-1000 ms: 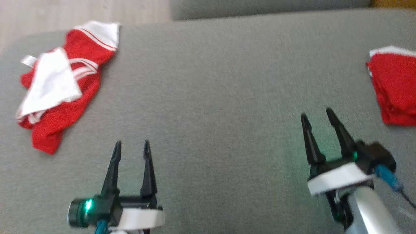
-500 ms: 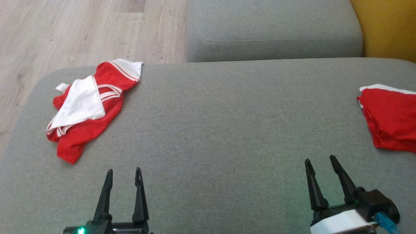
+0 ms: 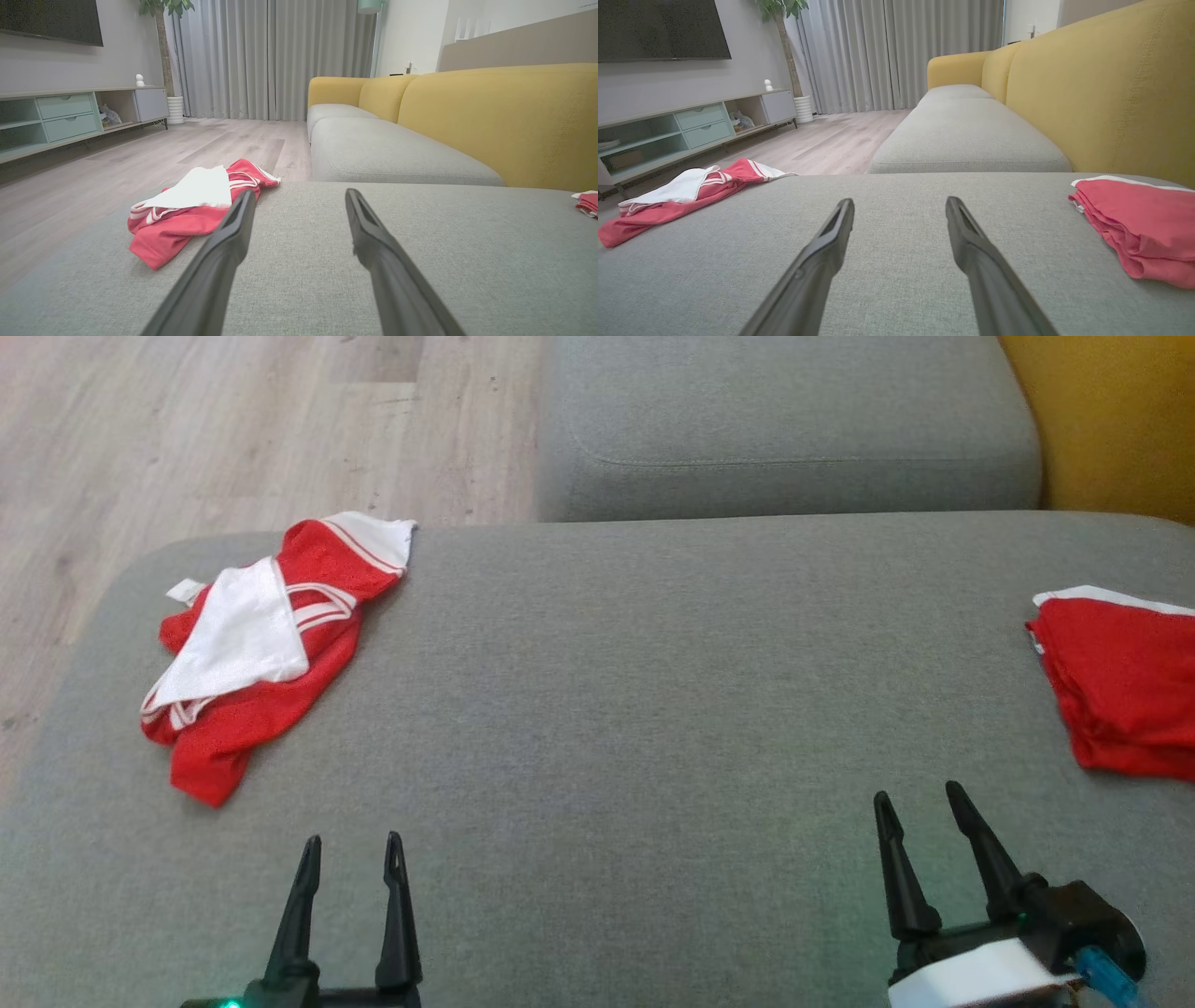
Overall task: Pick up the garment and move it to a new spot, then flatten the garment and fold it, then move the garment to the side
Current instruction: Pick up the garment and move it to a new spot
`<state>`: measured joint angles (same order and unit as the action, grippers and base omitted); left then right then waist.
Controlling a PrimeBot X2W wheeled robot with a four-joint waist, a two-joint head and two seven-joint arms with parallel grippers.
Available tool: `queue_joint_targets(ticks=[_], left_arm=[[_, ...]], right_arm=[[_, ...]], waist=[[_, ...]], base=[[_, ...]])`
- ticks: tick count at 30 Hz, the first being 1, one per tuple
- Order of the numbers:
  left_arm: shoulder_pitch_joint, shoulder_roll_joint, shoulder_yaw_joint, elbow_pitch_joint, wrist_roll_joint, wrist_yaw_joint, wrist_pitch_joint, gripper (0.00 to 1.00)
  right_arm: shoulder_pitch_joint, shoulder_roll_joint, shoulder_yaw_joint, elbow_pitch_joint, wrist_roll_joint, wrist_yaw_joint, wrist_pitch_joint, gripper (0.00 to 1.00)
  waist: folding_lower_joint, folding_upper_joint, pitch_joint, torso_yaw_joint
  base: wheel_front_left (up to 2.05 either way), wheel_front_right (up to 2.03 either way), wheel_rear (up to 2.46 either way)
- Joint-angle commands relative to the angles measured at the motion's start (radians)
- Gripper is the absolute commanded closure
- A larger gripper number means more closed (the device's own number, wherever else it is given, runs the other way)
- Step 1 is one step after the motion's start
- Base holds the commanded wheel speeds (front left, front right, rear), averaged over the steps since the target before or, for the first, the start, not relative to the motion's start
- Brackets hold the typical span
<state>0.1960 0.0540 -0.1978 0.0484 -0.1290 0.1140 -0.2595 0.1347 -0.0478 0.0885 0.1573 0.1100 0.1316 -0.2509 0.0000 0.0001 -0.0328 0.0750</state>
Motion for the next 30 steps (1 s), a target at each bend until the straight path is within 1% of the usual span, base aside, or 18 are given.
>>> queue_joint_targets(ticks=[1,2,5,14,20,25,28,30], left_arm=[[-0.029,-0.004,0.03,-0.027,0.009,-0.001,-0.002,0.0],[-0.029,-0.004,0.03,-0.027,0.009,-0.001,-0.002,0.0],[-0.031,-0.004,0.026,-0.026,0.01,0.0,-0.002,0.0],[-0.021,-0.004,0.034,-0.03,0.008,0.01,-0.002,0.0],[-0.01,-0.004,0.051,-0.039,0.004,0.017,-0.002,0.0],[-0.025,-0.004,0.078,-0.056,0.011,0.018,-0.002,0.0],[-0.076,-0.004,0.109,-0.074,0.021,0.01,-0.002,0.0],[-0.132,-0.004,0.137,-0.096,0.028,0.005,-0.002,0.0]], right_arm=[[-0.018,-0.005,0.016,-0.037,-0.014,-0.001,-0.011,0.0],[-0.018,-0.005,0.016,-0.037,-0.014,-0.001,-0.011,0.0],[-0.011,-0.004,0.015,-0.036,-0.023,-0.001,-0.011,0.0],[-0.022,-0.003,0.054,-0.025,-0.017,-0.001,-0.011,0.0],[-0.032,-0.003,0.078,-0.02,-0.018,-0.001,-0.011,0.0],[-0.033,-0.003,0.074,-0.023,-0.024,-0.001,-0.011,0.0],[-0.051,-0.018,0.067,-0.034,-0.033,-0.001,-0.011,0.0],[-0.07,-0.039,0.061,-0.044,-0.04,-0.001,-0.011,0.0]], waist=[[0.0,-0.0001,-0.001,0.014],[0.0,-0.0001,-0.001,0.014],[0.0,-0.0001,-0.003,0.052],[0.0,-0.0001,0.01,0.227],[0.0,-0.0001,0.027,0.321],[0.0,-0.0001,0.057,0.365],[0.0,-0.0001,0.11,0.373],[0.0,-0.0001,0.162,0.374]], base=[[0.0,0.0,0.0],[0.0,0.0,0.0],[0.0,0.0,0.0],[0.0,0.0,0.0],[0.0,0.0,0.0],[0.0,0.0,0.0],[0.0,0.0,0.0],[0.0,0.0,0.0]])
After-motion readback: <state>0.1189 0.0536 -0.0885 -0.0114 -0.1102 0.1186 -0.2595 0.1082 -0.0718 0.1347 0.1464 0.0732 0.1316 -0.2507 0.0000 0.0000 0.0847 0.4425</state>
